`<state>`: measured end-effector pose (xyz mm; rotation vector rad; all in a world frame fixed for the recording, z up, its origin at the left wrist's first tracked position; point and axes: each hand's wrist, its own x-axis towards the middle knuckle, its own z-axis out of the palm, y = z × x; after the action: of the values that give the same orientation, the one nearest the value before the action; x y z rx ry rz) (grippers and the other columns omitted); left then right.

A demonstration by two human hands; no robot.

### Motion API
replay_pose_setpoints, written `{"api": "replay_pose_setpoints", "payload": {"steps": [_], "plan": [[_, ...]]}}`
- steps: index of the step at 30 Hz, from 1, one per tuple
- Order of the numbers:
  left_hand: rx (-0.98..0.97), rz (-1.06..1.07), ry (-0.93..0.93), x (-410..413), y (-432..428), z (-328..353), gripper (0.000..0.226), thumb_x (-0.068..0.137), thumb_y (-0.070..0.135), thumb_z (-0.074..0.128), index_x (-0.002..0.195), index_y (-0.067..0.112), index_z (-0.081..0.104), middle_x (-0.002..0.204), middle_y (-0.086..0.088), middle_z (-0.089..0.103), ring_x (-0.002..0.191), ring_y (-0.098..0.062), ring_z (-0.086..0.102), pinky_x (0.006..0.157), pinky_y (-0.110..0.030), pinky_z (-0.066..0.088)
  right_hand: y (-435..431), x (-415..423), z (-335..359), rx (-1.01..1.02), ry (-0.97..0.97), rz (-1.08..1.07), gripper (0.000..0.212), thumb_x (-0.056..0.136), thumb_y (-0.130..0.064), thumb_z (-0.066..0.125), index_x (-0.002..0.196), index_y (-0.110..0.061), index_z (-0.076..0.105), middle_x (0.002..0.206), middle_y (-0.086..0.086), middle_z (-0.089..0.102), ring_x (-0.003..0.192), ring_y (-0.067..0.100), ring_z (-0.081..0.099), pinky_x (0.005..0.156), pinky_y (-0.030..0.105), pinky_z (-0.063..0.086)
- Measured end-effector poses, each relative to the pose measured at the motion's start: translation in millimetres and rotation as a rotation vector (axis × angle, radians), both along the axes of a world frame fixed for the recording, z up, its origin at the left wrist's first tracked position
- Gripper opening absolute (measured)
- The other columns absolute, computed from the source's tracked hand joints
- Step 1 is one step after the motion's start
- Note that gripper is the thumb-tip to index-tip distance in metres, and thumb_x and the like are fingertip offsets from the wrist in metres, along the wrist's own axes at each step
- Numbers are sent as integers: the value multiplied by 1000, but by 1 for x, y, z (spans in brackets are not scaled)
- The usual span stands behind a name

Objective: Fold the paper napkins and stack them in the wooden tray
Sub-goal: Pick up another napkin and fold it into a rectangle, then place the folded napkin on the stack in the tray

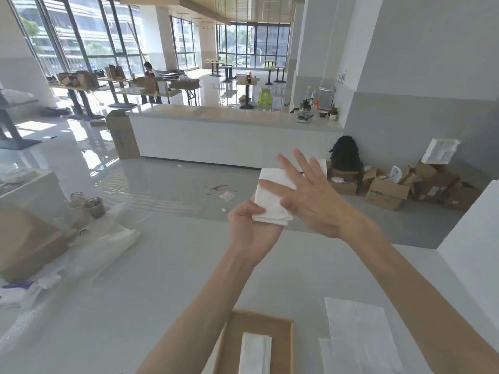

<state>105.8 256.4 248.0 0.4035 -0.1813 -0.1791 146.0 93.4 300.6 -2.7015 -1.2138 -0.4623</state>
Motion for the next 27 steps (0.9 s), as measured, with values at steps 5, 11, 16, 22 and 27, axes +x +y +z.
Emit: {"api": "replay_pose_setpoints", "payload": {"steps": [5,11,16,22,27], "plan": [[-37,3,-28,0,7,-11,71,63,-8,36,128,0,62,128,-18,63,116,-34,61,108,-37,43,10,15,-13,195,132,-146,64,95,-75,7,155,-55,13,171,-7,-9,152,12,-28,121,40,-18],[-55,70,89,-2,30,-33,84,61,-1,30,143,2,47,132,-17,55,114,-33,53,94,-32,41,35,1,-57,991,685,-305,19,99,-48,56,109,-32,64,110,-12,68,101,4,64,92,32,55],[-10,63,181,2,43,-56,67,64,8,34,129,2,49,109,-18,66,96,-33,64,87,-35,50,55,-19,-95,1138,1075,-355,32,95,-44,66,107,-14,67,93,1,71,72,7,67,59,21,54],[124,-45,214,11,40,-95,60,73,11,36,131,-2,45,121,-20,53,114,-38,48,108,-43,34,58,-17,-129,1318,1316,-334,21,101,-24,58,111,-11,71,96,-1,78,85,15,75,68,24,57],[743,-88,251,5,47,-156,37,103,11,48,138,0,50,128,-21,64,114,-33,63,94,-41,52,45,-24,-201,1296,1221,-534,19,100,-14,60,116,-10,69,105,4,79,92,19,76,73,28,61]]}}
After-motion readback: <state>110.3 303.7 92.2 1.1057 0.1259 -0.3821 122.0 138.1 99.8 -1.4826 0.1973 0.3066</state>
